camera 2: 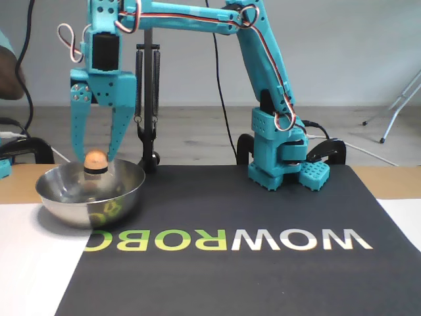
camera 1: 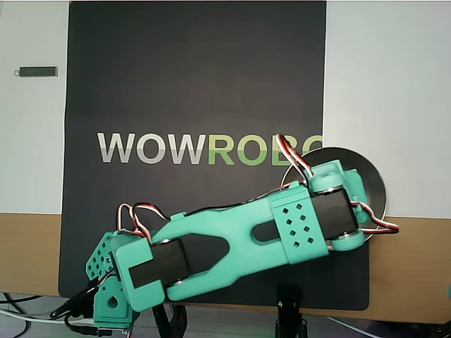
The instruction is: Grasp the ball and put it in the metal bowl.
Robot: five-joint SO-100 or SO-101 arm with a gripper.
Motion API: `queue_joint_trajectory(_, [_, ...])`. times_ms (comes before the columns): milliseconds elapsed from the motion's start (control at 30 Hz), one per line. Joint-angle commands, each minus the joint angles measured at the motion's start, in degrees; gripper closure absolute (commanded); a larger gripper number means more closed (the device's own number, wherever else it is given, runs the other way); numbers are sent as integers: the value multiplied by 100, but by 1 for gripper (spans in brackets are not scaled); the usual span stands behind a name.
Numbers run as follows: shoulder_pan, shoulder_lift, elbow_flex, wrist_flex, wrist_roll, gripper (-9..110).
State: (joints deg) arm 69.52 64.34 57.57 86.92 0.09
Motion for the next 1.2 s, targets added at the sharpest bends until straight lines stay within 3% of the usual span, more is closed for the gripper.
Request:
queue_joint_trajectory(0, [-44,-62,-237,-35,9,62])
queue_joint_trajectory(1167, [-9,-88,-237,-114,9,60])
